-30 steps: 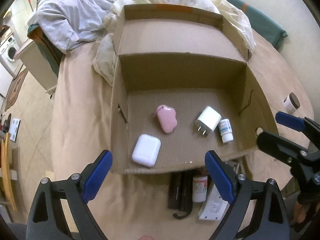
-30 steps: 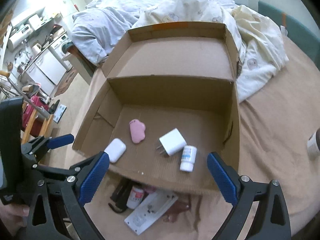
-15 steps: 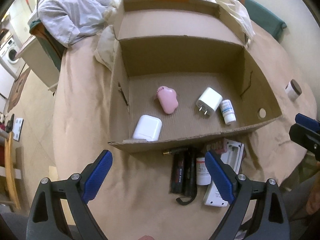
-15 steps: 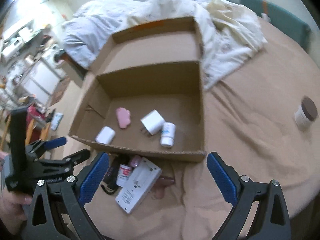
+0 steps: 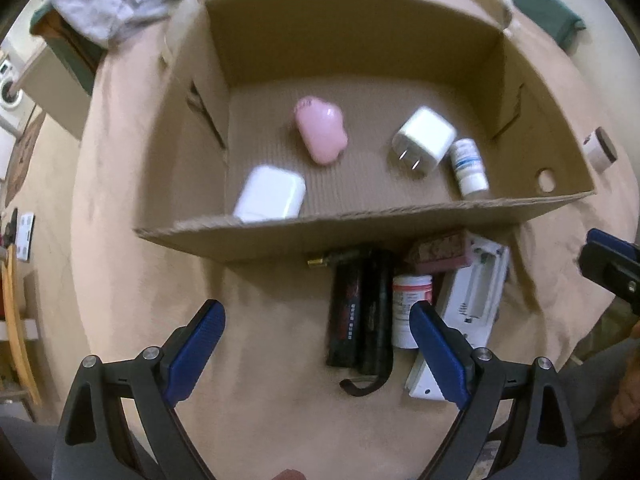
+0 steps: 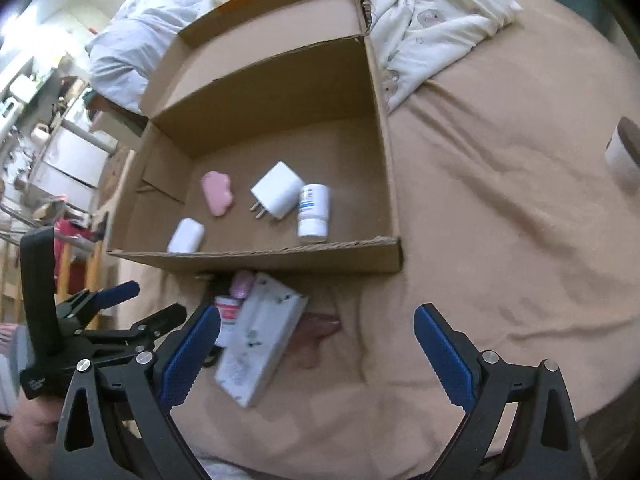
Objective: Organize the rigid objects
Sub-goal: 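Withdraw both open tools from the box toward the remaining items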
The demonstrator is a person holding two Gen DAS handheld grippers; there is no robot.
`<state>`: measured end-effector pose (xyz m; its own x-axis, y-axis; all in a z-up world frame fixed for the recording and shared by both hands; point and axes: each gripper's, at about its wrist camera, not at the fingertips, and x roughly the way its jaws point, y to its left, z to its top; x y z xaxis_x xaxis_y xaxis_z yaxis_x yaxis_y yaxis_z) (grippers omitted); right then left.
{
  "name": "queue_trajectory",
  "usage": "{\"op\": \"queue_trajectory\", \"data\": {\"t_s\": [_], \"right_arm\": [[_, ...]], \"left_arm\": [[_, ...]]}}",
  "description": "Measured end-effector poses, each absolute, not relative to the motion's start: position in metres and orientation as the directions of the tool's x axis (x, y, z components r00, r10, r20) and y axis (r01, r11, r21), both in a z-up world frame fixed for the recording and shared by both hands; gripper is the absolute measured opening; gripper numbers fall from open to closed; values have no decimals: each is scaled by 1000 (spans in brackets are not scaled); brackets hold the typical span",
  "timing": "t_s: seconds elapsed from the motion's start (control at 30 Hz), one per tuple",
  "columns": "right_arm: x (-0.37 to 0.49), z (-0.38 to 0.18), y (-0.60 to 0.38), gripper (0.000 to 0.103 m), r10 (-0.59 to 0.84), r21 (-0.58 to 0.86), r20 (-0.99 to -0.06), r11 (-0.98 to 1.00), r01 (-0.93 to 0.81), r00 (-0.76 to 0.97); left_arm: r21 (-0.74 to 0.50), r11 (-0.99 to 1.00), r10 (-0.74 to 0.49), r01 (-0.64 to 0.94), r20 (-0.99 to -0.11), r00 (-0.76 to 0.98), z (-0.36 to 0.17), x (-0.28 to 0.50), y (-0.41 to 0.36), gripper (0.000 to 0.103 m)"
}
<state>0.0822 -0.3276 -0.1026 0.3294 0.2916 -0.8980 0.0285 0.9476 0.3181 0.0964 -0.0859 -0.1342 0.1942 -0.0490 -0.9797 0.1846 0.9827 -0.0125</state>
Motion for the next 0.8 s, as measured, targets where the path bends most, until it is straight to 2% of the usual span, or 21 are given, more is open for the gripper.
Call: {"op": "queue_trajectory", "data": {"t_s": [0.13,0.3,0.37,0.8], "right_arm": [[82,-102,-325,103,307,332,-893,943,20,330],[84,-103,-322,103,326,347,-889,938,9,321],[84,-104,-321,103,328,347,-890,938,6,316],[84,-106,-314,103,325,338,-898,941,-9,297]], "left_arm": [[-30,992,-47,124,-989,138,-152,104,-77,77],[-8,988,-25,153,-993,111,-164,106,-83,76],[13,987,-4,162,-994,105,-170,106,-87,69],[-29,991,-38,129,-997,68,-179,115,-82,70]]}}
